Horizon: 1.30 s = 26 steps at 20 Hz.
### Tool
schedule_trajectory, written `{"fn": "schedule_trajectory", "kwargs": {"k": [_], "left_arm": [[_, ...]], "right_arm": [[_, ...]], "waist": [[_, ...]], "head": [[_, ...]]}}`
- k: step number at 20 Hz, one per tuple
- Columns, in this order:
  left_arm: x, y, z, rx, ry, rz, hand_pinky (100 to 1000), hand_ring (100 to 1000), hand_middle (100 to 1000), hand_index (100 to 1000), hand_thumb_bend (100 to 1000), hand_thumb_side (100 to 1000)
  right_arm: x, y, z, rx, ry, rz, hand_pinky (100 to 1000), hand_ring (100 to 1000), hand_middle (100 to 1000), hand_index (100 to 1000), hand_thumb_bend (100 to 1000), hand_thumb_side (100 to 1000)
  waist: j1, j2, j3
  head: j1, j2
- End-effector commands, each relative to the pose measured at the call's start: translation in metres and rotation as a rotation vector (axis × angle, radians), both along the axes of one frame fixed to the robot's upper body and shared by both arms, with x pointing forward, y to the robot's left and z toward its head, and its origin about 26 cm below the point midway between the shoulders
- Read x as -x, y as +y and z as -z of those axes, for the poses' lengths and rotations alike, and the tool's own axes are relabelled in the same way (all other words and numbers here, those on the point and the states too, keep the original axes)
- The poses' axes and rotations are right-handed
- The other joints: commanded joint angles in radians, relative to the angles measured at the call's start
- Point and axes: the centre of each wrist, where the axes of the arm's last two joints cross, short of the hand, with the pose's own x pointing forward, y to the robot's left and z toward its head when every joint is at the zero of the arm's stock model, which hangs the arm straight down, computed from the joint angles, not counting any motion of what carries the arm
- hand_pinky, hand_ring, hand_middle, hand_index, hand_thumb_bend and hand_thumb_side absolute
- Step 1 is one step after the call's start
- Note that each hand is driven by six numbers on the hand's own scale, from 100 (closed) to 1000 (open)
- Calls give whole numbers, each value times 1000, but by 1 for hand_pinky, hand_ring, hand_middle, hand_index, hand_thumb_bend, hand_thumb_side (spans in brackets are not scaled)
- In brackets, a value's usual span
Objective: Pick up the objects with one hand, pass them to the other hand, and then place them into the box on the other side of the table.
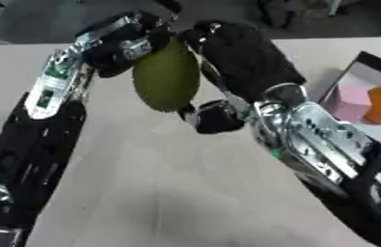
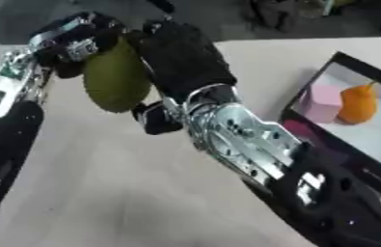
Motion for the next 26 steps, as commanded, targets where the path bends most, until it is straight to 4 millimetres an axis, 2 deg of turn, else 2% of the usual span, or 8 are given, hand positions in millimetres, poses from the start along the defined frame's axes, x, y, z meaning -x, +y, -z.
{"fn": "schedule_trajectory", "kwargs": {"k": [1,2,5,14,18,21,22,26], "left_arm": [[3,-3,-17,10,-35,17,499,312,338,478,100,391],[3,-3,-17,9,-33,18,500,314,339,479,100,388],[3,-3,-15,1,-31,14,508,320,347,488,100,375],[2,-3,-9,-21,-34,-3,536,346,379,519,100,338],[0,-3,-6,-31,-39,-13,554,361,397,538,100,324],[-1,-3,-4,-33,-39,-17,572,378,419,560,100,378],[-1,-3,-4,-32,-39,-18,580,386,430,572,100,442],[-2,-2,-3,-28,-38,-18,598,404,448,593,100,563]], "right_arm": [[2,-3,-6,-17,-20,6,806,793,703,790,159,187],[2,-3,-6,-22,-24,7,804,789,696,774,105,168],[2,-3,-6,-39,-43,7,788,764,659,691,100,100],[1,-5,-7,-108,-113,16,749,697,535,395,100,100],[1,-5,-7,-125,-134,23,734,672,492,331,100,100],[1,-5,-6,-134,-132,28,724,652,474,304,100,100],[1,-5,-6,-137,-128,30,720,645,481,299,100,100],[1,-6,-6,-152,-115,35,715,634,470,290,100,100]], "waist": [[0,-16,0],[0,-16,0],[0,-16,0],[0,-15,-3],[1,-15,-5],[1,-15,-7],[1,-15,-7],[0,-15,-10]], "head": [[-4,-13],[-4,-13],[-4,-13],[-3,-16],[-3,-20],[-3,-22],[-3,-23],[-3,-25]]}}
